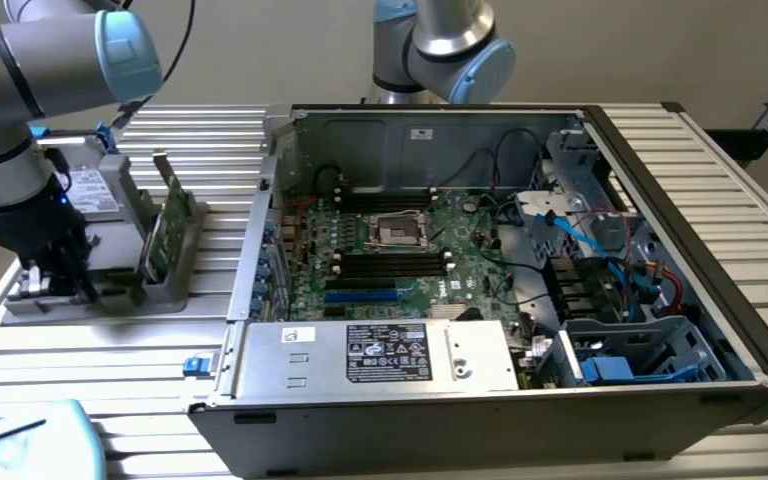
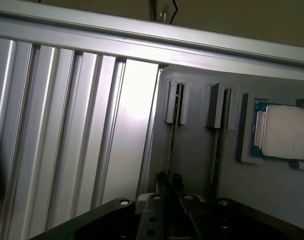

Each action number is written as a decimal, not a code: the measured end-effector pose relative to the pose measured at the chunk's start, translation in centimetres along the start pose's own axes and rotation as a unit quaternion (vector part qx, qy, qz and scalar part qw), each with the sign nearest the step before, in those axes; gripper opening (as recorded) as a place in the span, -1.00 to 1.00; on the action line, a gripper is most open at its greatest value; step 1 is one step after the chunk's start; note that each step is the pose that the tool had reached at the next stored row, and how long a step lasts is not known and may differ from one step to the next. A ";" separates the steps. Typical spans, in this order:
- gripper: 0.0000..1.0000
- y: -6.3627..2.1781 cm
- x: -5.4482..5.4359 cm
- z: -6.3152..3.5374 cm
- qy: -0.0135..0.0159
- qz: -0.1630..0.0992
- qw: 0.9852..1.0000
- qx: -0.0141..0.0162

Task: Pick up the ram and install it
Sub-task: 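Pick up the ram and move it above insertion slot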

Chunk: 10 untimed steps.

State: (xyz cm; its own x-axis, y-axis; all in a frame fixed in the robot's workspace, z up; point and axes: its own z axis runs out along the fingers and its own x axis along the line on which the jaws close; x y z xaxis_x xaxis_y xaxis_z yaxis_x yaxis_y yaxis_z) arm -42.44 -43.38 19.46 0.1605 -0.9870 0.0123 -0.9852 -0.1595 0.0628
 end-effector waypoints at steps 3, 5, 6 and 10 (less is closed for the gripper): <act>-0.71 -0.05 0.0 -0.51 -0.001 0.000 1.000 0.000; -0.71 -0.09 0.0 -0.99 -0.002 0.000 1.000 0.000; -0.71 -0.10 0.1 -1.25 -0.002 0.000 1.000 0.000; -0.71 -0.14 0.1 -2.46 -0.004 0.000 1.000 0.000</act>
State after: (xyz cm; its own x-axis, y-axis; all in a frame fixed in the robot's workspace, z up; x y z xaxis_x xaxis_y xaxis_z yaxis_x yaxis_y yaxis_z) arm -42.14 -43.39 21.90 0.1604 -0.9870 0.0044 -0.9851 -0.1598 0.0632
